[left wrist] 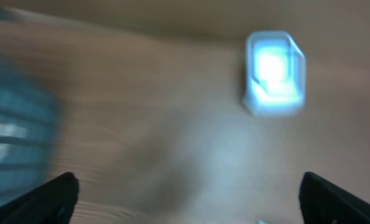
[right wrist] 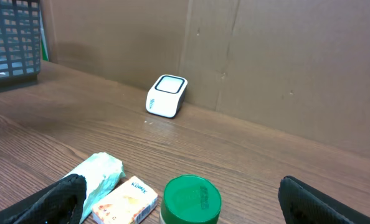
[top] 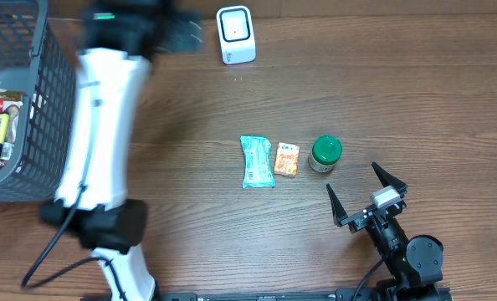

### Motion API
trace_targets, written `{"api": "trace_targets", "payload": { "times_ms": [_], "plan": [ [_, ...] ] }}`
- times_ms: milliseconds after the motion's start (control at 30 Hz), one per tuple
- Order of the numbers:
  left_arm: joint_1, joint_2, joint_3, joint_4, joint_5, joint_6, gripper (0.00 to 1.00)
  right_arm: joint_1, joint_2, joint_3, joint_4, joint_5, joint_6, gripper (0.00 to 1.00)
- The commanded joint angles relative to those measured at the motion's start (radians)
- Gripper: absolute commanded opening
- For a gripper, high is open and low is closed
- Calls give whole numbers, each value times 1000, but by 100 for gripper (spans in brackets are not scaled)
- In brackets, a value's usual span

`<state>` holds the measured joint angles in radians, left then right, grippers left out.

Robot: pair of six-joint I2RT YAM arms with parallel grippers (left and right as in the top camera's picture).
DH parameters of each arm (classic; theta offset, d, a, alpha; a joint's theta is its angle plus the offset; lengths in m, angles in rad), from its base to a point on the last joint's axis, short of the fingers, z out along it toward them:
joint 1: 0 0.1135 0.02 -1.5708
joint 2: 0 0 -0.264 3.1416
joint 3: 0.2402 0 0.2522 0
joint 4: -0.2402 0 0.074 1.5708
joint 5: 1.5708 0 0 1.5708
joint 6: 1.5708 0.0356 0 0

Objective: Scan the item barcode
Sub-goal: 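Lower the green wipes pack onto the table and open left gripper, then reach into the grey basket and grasp the gold snack bag with left gripper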

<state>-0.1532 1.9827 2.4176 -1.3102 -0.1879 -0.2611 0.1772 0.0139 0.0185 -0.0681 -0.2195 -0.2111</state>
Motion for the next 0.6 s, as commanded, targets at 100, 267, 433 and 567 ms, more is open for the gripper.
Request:
{"api": "trace_targets", "payload": {
  "times_ms": [100,267,433,567],
  "plan": [
    [316,-103,47,65,-91,94,100,-4,-11,-11,6,8,-3,100],
    [500,-67,39,79,-56,135,97,-3,-11,-11,6,8,-3,100],
    [644,18,37,84,34,161,96,-3,-11,-11,6,8,-3,100],
    [722,103,37,84,59,185,95,-4,-11,-11,6,8,-3,100]
  ]
}}
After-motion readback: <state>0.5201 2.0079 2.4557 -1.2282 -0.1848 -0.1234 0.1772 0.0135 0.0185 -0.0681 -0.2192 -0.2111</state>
